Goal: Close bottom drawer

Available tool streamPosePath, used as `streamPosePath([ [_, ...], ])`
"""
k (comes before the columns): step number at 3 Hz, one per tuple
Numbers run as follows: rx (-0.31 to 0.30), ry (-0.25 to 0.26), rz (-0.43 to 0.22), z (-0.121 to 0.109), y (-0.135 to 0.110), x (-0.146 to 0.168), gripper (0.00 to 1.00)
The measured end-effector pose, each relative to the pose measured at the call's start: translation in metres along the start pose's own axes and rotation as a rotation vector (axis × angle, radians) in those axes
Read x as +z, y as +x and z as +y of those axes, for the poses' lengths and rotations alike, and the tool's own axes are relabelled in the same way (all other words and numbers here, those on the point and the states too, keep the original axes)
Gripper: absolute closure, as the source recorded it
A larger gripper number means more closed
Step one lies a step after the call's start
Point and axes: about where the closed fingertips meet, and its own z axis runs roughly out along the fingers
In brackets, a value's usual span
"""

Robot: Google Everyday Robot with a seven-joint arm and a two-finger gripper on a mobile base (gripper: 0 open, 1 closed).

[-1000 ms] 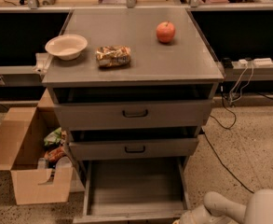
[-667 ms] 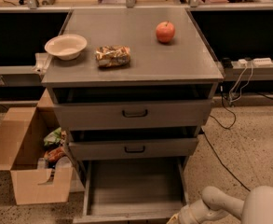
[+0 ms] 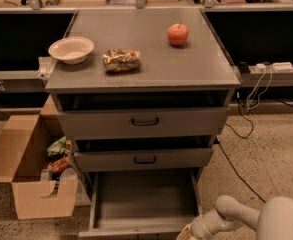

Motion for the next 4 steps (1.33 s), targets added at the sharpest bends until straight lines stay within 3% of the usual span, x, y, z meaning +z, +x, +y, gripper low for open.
streamPosePath([
  [4, -0.091, 0.122, 0.063, -0.049, -0.002, -0.004, 1.00],
])
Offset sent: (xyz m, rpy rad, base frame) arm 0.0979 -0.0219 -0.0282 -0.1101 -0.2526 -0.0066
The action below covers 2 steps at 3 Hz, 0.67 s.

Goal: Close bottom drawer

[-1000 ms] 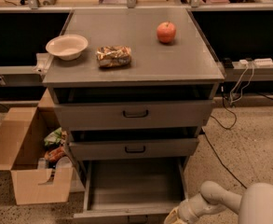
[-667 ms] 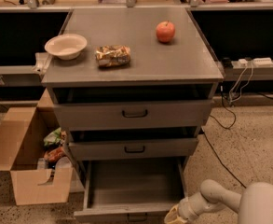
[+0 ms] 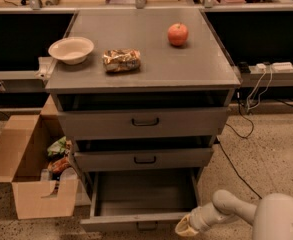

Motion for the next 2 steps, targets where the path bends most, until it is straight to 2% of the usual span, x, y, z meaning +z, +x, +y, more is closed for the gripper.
streamPosePath([
  [1, 0.000, 0.000, 0.000, 0.001, 0.000, 0.000, 1.00],
  [2, -0.020, 0.051, 0.007, -0.015, -0.006, -0.004, 1.00],
])
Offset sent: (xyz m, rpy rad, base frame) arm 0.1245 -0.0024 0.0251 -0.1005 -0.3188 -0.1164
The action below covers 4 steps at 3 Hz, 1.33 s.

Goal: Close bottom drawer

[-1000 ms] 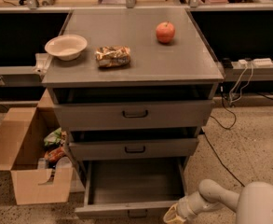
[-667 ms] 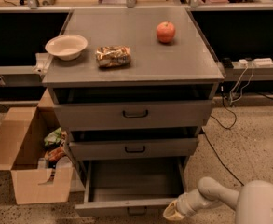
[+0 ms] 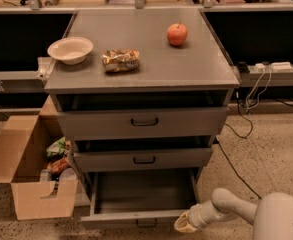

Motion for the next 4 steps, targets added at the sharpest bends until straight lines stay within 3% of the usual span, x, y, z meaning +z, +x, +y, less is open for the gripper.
streamPosePath([
  [1, 0.000, 0.000, 0.000, 0.000, 0.000, 0.000, 1.00],
  [2, -0.020, 0.054, 0.002, -0.015, -0.005, -0.003, 1.00],
  [3, -0.021, 0.055, 0.001, -0.015, -0.006, -0.004, 1.00],
  [4, -0.059, 0.099, -0.011, -0.027, -0.010, -0.007, 1.00],
])
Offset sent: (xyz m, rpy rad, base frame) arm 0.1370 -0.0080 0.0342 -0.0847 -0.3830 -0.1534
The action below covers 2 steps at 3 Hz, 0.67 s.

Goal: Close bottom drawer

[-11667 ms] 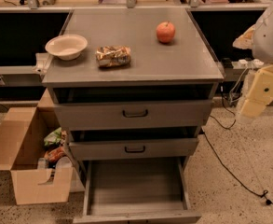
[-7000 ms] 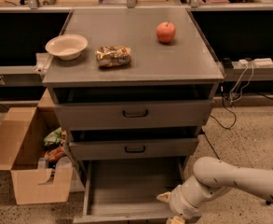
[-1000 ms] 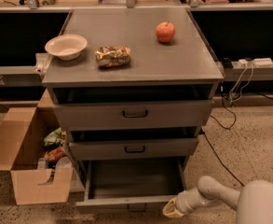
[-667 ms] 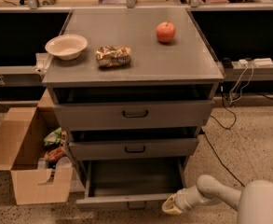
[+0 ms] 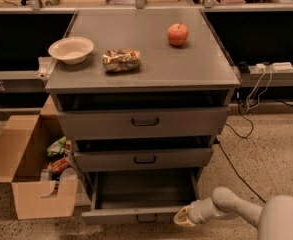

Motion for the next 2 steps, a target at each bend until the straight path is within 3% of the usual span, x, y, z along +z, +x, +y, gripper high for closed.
streamPosePath([
  [2, -0.105, 0.052, -0.058, -0.023, -0.021, 0.011, 1.00],
])
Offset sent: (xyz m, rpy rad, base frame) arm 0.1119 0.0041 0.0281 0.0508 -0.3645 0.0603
